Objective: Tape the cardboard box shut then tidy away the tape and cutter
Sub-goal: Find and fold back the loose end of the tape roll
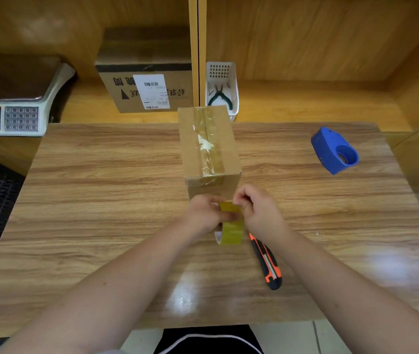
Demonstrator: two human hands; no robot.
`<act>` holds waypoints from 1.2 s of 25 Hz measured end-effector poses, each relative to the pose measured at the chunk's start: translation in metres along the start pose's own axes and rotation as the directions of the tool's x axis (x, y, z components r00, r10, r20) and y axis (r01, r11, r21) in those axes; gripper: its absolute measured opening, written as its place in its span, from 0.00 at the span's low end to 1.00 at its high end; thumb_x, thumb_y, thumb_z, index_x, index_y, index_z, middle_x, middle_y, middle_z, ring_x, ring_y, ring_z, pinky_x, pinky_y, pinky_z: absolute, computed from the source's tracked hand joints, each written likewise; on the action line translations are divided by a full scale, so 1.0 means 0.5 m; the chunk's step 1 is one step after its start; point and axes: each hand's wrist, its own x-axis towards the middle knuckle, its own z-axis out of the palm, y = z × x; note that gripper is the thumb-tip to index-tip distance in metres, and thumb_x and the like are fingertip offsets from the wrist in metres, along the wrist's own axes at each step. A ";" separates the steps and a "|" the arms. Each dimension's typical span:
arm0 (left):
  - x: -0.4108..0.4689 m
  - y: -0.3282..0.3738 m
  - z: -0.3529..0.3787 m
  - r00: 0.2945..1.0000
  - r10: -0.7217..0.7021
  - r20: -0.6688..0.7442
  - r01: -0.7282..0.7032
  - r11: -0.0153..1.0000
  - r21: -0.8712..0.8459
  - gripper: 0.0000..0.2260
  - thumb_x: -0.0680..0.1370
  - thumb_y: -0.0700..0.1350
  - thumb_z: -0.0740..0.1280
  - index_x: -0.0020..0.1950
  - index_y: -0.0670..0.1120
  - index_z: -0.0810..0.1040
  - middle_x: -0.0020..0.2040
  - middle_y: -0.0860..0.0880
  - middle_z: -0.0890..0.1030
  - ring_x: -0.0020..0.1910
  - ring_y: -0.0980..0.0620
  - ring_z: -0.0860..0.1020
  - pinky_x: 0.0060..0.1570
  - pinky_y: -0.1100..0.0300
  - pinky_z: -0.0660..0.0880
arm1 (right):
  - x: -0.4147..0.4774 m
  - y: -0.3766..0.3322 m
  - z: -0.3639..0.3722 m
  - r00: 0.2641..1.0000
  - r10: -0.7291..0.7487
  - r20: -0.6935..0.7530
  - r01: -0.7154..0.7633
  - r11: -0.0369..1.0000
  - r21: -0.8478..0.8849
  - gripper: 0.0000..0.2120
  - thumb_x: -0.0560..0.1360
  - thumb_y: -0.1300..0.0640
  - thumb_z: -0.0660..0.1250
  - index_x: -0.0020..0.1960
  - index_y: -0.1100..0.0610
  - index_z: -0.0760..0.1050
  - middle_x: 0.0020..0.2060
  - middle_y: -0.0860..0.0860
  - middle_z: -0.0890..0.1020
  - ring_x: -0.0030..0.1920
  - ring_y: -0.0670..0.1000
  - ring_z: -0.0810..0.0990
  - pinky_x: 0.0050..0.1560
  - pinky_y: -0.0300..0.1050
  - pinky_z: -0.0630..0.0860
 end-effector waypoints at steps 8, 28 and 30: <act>-0.108 0.268 -0.100 0.955 0.295 0.018 -0.295 0.955 -0.006 0.18 0.67 0.41 0.78 0.55 0.48 0.80 0.23 0.56 0.72 0.24 0.56 0.72 0.32 0.60 0.74 | 0.123 -0.223 -0.198 0.971 -0.201 -0.129 0.203 0.979 -0.004 0.06 0.73 0.64 0.66 0.40 0.55 0.74 0.37 0.47 0.77 0.42 0.48 0.75 0.45 0.37 0.70; -0.335 0.626 -0.199 0.744 0.668 0.010 -0.652 0.723 0.229 0.26 0.63 0.60 0.77 0.55 0.49 0.80 0.54 0.45 0.84 0.52 0.49 0.82 0.58 0.48 0.78 | 0.228 -0.609 -0.431 0.760 -0.460 -0.458 0.457 0.881 -0.125 0.09 0.74 0.68 0.61 0.38 0.58 0.71 0.28 0.52 0.75 0.32 0.51 0.74 0.36 0.43 0.70; -0.348 0.640 -0.195 0.838 0.544 0.044 -0.541 0.818 0.197 0.28 0.62 0.62 0.76 0.56 0.47 0.77 0.52 0.44 0.82 0.47 0.48 0.82 0.56 0.50 0.79 | 0.215 -0.636 -0.454 0.734 -0.468 -0.492 0.498 0.864 -0.078 0.09 0.75 0.67 0.61 0.38 0.58 0.71 0.28 0.54 0.77 0.32 0.49 0.74 0.36 0.37 0.70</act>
